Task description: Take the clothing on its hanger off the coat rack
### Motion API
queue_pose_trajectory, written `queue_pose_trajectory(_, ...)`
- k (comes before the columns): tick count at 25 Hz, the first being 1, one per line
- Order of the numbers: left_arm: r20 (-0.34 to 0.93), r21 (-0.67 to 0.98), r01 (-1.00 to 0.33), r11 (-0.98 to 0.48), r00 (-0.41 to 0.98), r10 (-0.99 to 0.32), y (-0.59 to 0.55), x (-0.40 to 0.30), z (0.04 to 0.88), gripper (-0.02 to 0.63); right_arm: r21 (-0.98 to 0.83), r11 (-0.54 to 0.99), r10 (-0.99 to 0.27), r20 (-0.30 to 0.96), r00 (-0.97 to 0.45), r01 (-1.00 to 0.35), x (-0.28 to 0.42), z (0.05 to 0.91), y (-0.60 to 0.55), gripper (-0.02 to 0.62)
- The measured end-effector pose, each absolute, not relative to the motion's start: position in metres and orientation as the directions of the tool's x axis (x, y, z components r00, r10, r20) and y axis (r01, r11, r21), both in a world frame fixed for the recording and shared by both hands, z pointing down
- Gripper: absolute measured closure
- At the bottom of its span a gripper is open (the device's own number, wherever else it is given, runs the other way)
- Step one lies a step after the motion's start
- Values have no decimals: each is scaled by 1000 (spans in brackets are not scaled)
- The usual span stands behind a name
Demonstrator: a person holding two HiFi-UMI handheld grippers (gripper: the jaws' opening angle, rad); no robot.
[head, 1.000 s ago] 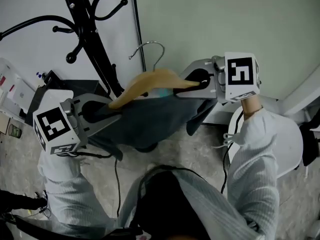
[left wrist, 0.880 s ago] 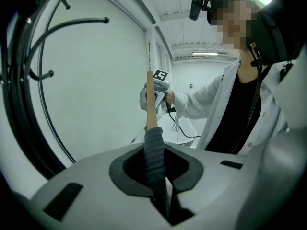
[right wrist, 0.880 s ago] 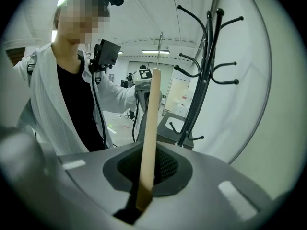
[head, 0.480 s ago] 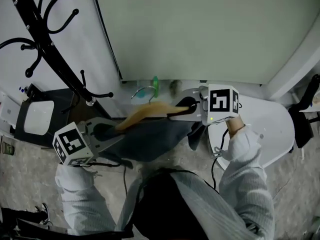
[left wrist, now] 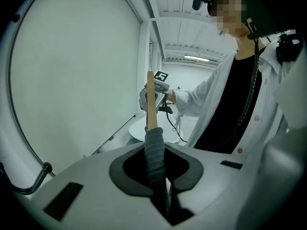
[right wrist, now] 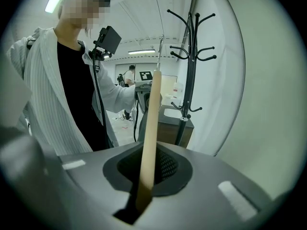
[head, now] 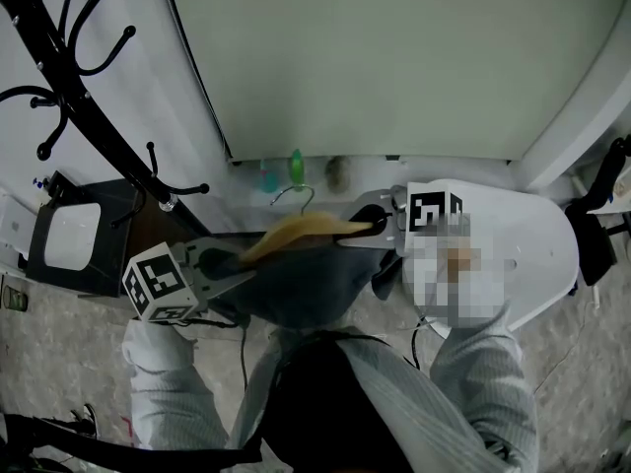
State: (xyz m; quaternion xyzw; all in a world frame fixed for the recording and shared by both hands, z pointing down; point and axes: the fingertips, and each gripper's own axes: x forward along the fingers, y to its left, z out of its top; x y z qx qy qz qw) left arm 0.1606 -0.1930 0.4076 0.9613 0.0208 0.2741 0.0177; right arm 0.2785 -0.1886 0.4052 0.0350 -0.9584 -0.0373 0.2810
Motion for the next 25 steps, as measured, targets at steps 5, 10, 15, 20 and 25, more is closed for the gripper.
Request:
queue_pose_trajectory(5,529,57,33,-998,847,58,-193,167,412,561,81,996,-80,531,-844,-44,283,407,-189,580)
queue_pose_trajectory(10,527,56,19,-998,849,46,-200,170,411,561,84,996,-72,538,-840,-31,287,407,-197,580)
queue_pose_trajectory(15,531,58,25,-998,846,52,-203,174,408,562,86,996,-74,533,-843,-34,290,402,-200,580)
queue_pose_trajectory(20,534,56,21,-998,844,48,-205,174,405,563,91,995,-72,531,-844,-28,290,400,-203,580)
queue_pose_trajectory(25,540,54,22,-998,841,48,-203,170,403,563,101,995,-72,530,-845,-22,284,399,-202,580)
